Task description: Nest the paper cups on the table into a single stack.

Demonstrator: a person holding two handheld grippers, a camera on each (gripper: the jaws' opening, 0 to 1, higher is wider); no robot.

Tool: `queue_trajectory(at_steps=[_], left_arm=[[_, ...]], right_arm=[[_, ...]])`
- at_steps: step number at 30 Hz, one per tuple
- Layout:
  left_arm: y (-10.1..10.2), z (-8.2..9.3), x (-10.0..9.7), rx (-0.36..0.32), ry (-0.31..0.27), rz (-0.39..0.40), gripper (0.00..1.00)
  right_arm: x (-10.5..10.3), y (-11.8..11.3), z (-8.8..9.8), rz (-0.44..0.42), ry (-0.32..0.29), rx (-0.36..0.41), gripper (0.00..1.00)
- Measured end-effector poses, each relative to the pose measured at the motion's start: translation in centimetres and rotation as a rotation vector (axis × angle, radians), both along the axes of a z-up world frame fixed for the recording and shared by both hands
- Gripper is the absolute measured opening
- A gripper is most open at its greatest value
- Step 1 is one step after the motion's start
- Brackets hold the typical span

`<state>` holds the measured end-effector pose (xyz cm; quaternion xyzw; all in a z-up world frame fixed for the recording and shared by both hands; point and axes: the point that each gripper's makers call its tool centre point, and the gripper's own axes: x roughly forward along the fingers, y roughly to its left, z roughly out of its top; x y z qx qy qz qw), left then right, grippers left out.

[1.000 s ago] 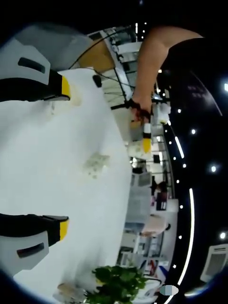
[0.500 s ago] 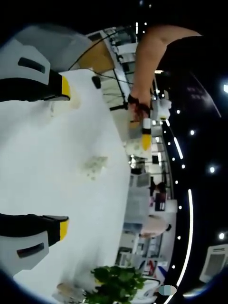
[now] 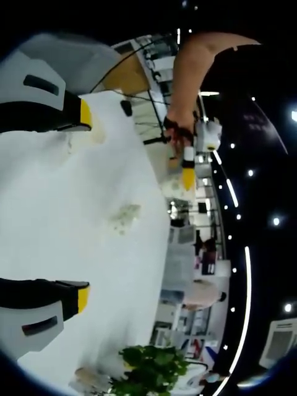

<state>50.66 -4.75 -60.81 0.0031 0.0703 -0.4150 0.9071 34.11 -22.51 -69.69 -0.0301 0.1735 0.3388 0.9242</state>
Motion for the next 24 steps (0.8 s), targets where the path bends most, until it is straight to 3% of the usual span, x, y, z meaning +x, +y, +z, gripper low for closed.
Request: queue_trajectory(at_steps=[6,14,18,24], left_arm=[[0.2,-0.4,-1.4,0.009,0.002,-0.008,0.38],[0.0,0.5,-2.8,-0.011,-0.01,-0.01,0.38],[-0.4,0.2,-3.6,0.032,-0.031,-0.028,0.38],[-0.7,0.3,-4.4,0.025,-0.027,-0.045,0.38]], right_arm=[[-0.2,0.1,0.1,0.005,-0.003,-0.001,0.99],[-0.4,0.3,0.2,0.015,-0.007,0.0,0.99],[-0.5,0.4,0.3,0.02,-0.008,0.0,0.99],[-0.7,0.4,0.4,0.021,-0.009,0.002,0.99]])
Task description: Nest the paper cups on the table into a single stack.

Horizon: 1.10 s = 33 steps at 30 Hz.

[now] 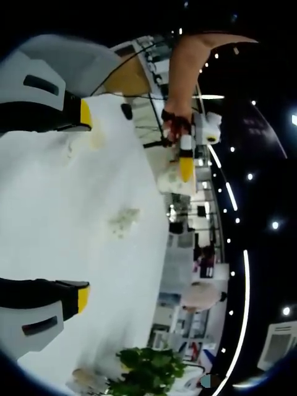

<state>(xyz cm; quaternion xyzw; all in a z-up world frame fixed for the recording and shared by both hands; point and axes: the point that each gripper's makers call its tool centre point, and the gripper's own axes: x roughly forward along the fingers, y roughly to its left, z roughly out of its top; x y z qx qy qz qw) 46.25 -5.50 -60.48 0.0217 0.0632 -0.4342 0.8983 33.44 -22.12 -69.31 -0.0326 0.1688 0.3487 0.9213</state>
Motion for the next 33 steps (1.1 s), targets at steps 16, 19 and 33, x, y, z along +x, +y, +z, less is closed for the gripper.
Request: queue_trajectory(at_steps=[16,19,33], left_arm=[[-0.5,0.4,-3.4,-0.006,-0.016,-0.005,0.38],[-0.5,0.5,-3.8,-0.003,-0.018,-0.006,0.38],[-0.7,0.6,-6.1,0.015,-0.055,-0.001,0.38]], right_arm=[[-0.1,-0.2,0.0,-0.006,-0.002,0.012,0.99],[-0.1,-0.2,-0.1,-0.003,-0.001,0.009,0.99],[-0.5,0.1,-0.1,0.002,-0.008,0.012,0.98]])
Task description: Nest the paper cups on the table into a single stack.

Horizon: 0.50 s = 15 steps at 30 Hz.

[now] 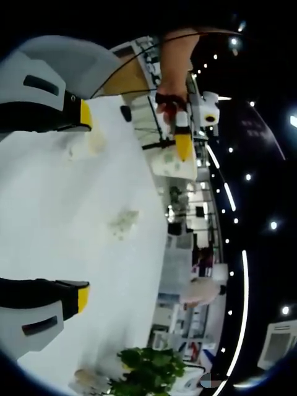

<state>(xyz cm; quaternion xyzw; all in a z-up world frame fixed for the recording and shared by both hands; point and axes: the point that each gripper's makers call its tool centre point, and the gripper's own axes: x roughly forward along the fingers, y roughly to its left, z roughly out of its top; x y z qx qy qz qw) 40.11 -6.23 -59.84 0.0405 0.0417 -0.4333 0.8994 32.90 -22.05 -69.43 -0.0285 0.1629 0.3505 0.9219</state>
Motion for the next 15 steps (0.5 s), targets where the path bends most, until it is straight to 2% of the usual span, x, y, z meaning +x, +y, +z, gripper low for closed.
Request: queue_trajectory(at_steps=[15], left_arm=[[-0.6,0.3,-3.1,-0.031,0.005,-0.022,0.37]], right_arm=[[-0.8,0.1,0.2,0.002,-0.002,0.001,0.98]])
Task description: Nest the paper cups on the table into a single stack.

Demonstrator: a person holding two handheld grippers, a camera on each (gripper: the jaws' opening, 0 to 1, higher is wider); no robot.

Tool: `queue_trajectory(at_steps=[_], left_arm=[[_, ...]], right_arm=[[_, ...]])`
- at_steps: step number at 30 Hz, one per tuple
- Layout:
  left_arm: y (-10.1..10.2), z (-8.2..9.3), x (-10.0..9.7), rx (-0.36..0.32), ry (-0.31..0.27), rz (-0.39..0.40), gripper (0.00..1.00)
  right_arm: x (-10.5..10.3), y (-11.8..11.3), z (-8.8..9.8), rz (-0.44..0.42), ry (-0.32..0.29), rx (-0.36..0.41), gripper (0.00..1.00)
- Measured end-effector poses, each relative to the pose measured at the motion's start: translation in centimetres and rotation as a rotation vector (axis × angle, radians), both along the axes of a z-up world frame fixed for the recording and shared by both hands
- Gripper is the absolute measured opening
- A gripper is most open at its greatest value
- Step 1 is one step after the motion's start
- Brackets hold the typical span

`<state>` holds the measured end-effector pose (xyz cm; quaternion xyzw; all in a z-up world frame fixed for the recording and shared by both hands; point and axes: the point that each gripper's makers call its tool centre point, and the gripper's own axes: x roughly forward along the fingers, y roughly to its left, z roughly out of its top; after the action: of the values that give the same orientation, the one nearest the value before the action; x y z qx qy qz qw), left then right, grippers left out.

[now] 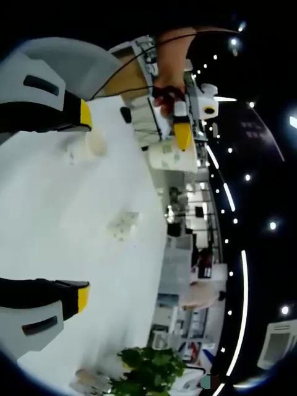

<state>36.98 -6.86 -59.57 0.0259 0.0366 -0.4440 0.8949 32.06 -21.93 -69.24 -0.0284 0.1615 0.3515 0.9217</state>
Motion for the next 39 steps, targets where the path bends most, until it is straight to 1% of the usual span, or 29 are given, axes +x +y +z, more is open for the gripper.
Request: queue_trajectory(at_steps=[11,19,23,28,30,34,39], left_arm=[[-0.5,0.1,-2.0,-0.022,0.005,-0.001,0.38],[-0.6,-0.8,-3.4,-0.029,0.013,0.007,0.38],[-0.9,-0.9,-4.1,-0.032,0.022,-0.001,0.38],[-1.0,-1.1,-4.5,-0.041,0.028,-0.002,0.38],[-0.9,-1.4,-4.7,-0.055,0.051,0.004,0.38],[-0.7,-1.8,-4.8,-0.056,0.055,0.016,0.38],[-0.8,-1.9,-5.0,-0.056,0.048,0.014,0.38]], right_arm=[[-0.3,0.0,0.1,0.006,-0.003,-0.003,0.98],[-0.4,0.3,0.0,0.012,0.0,0.0,0.98],[-0.4,0.4,-0.2,0.014,0.002,0.002,0.98],[-0.4,0.4,-0.3,0.013,0.005,0.005,0.98],[-0.4,0.5,-0.3,0.014,0.005,0.003,0.98],[-0.4,0.5,-0.4,0.014,0.008,0.005,0.98],[-0.3,0.4,-0.5,0.011,0.011,0.006,0.98]])
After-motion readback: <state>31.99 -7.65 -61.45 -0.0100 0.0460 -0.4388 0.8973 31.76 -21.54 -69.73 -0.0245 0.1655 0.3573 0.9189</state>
